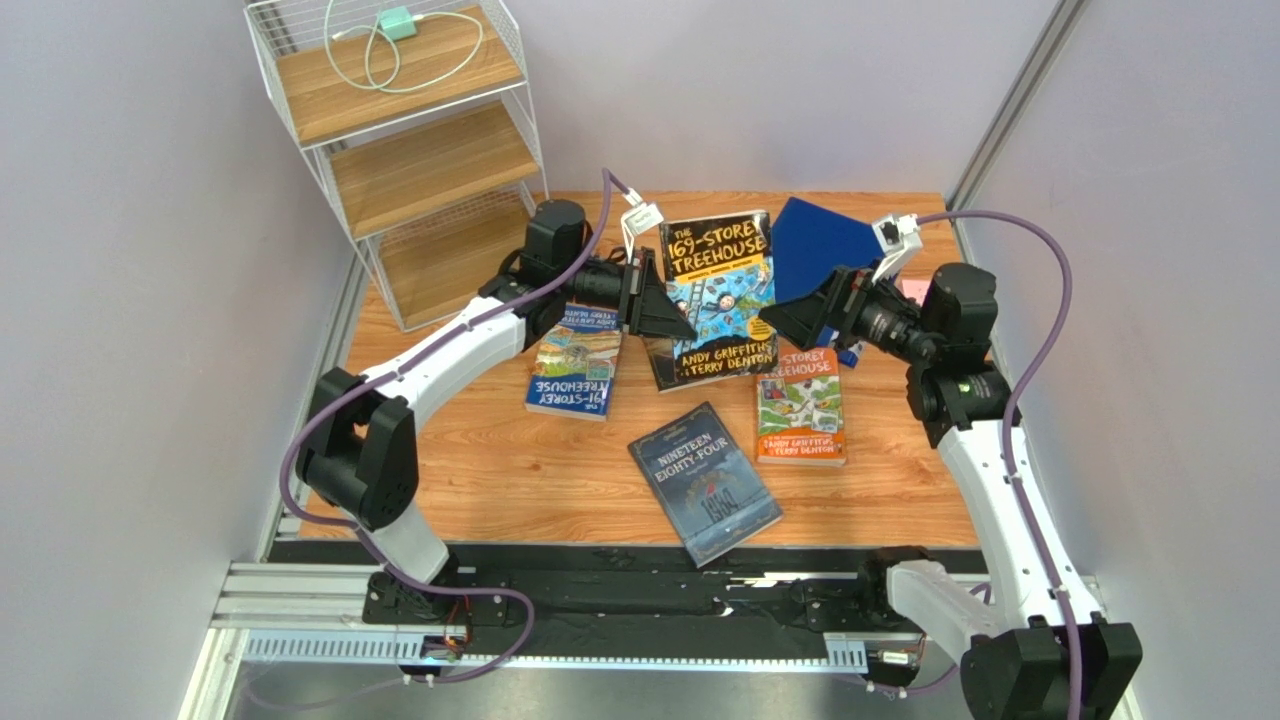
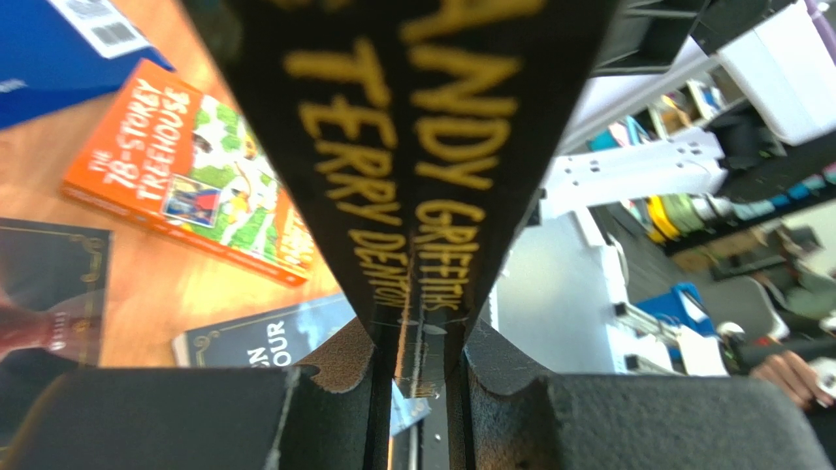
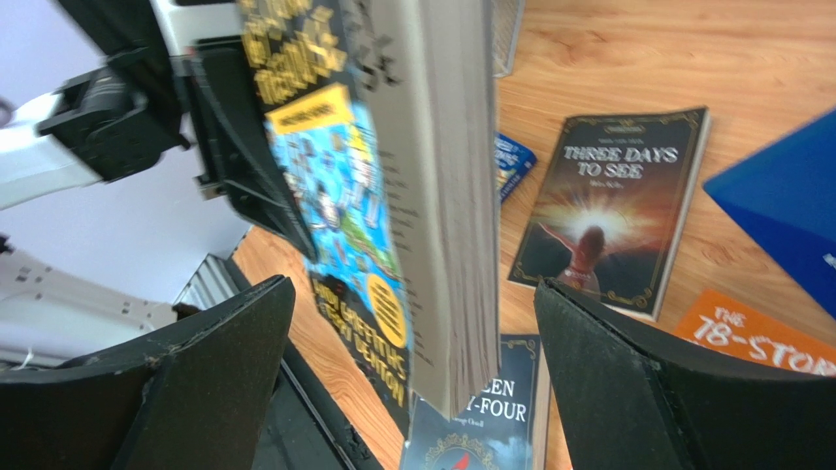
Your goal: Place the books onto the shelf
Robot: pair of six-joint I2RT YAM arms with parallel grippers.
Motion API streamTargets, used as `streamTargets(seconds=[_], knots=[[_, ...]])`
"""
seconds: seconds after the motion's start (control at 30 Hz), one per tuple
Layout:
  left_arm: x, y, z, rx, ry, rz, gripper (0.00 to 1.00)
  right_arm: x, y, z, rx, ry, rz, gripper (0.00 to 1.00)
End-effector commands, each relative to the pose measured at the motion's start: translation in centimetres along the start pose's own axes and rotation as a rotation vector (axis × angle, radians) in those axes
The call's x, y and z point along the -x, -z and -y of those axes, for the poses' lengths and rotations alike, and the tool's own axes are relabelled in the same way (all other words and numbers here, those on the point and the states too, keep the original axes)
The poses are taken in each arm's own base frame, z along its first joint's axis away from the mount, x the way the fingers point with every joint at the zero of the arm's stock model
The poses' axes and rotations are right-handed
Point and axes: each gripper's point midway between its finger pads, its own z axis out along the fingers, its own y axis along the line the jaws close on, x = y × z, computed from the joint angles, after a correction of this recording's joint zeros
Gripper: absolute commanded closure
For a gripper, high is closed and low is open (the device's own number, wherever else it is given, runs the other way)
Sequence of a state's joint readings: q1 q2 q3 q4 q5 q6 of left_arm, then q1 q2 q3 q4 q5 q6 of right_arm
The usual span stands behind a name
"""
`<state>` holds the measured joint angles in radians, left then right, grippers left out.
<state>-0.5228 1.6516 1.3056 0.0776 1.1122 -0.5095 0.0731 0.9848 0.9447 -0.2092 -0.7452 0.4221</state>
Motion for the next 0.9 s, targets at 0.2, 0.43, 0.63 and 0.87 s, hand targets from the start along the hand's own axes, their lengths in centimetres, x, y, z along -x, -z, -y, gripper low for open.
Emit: streamTargets(seconds=[0.2, 0.43, 0.63, 0.87], knots=[[1.1, -1.7, 6.6, -0.331, -0.168, -0.095, 1.0, 0.8, 0.0, -2.8, 0.183, 0.078, 0.017, 0.0], [-0.2, -3.4, 7.8, -0.377, -0.164, -0.153, 1.0, 1.2, -0.6, -2.6, 0.189, 0.07, 0.017, 0.0], [-1.3, -3.4, 5.2, -0.176, -0.109, -0.185, 1.0, 2.4, -1.1, -2.7, 0.199, 0.039, 0.035, 1.0], [0.9, -0.7, -1.6, 0.354, -0.14, 0.037, 0.32, 5.4, -1.6, -2.9, 0.169, 0.028, 0.116, 1.0]])
